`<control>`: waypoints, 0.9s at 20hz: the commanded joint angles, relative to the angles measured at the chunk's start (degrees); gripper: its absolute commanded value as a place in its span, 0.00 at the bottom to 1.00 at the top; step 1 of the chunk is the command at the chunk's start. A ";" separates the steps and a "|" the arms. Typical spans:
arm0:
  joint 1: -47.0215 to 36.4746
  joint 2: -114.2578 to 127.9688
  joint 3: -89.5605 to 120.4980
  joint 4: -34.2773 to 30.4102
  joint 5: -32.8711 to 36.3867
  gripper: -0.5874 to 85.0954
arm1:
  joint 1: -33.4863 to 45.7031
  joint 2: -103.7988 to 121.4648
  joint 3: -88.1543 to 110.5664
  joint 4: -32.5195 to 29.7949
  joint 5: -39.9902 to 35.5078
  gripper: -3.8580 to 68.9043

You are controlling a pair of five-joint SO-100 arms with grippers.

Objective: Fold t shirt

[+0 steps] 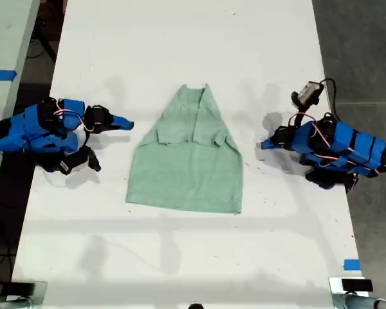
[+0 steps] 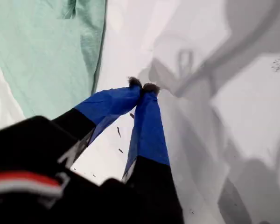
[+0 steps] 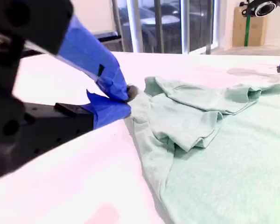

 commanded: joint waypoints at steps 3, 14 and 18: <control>-1.32 0.62 0.18 0.97 -1.23 0.00 | -0.88 0.53 0.88 -2.29 -2.81 0.07; -0.97 0.70 0.09 1.41 -2.11 0.00 | 0.18 0.53 1.23 -2.02 -2.90 0.08; -1.32 0.70 0.09 1.41 -2.11 0.00 | 0.35 0.53 1.14 -1.85 -3.60 0.13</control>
